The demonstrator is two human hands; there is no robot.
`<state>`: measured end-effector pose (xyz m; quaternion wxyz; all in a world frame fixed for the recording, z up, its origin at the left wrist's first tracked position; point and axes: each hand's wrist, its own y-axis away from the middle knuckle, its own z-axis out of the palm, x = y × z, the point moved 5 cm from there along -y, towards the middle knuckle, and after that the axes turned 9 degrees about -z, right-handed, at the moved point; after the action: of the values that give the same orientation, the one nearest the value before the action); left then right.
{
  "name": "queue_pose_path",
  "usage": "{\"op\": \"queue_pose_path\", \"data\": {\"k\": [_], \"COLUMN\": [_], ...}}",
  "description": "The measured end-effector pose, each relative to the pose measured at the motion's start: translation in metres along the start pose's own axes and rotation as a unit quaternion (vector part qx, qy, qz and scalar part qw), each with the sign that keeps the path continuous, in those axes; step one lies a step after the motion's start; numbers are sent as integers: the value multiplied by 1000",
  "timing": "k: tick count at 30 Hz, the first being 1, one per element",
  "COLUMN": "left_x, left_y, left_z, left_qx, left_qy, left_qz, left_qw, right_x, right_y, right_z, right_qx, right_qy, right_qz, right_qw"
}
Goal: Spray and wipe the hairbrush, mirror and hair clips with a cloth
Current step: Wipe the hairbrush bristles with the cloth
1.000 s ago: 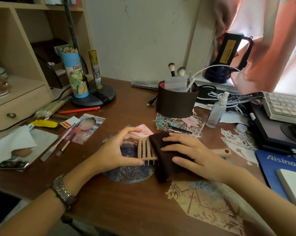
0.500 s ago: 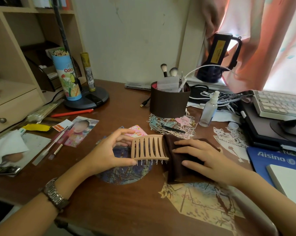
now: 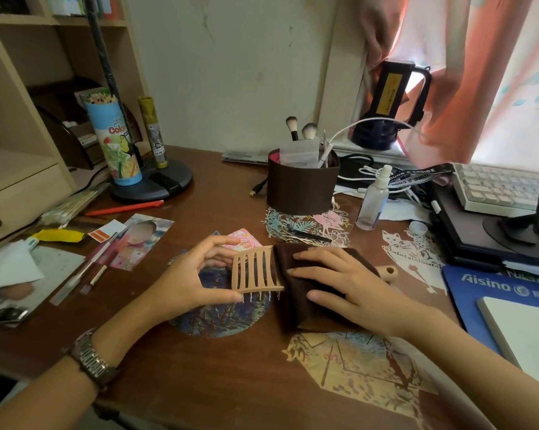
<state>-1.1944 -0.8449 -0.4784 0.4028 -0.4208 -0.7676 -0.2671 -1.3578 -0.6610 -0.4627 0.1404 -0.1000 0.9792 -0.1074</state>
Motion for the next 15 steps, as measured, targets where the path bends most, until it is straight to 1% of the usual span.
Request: {"op": "queue_pose_path", "data": {"k": [5, 10, 15], "left_x": [-2, -2, 1], "left_y": [0, 0, 0], "left_z": [0, -1, -4], "left_qx": [7, 6, 8], "left_qy": [-3, 1, -8], "left_qz": [4, 5, 8], "left_qw": [1000, 1000, 1000], "right_x": [-8, -5, -7], "right_y": [-16, -11, -8], "right_z": [3, -1, 1], "right_qx": [7, -4, -6], "right_qy": [14, -10, -6], "right_qz": [-14, -3, -7], "right_qw": [1000, 1000, 1000]}}
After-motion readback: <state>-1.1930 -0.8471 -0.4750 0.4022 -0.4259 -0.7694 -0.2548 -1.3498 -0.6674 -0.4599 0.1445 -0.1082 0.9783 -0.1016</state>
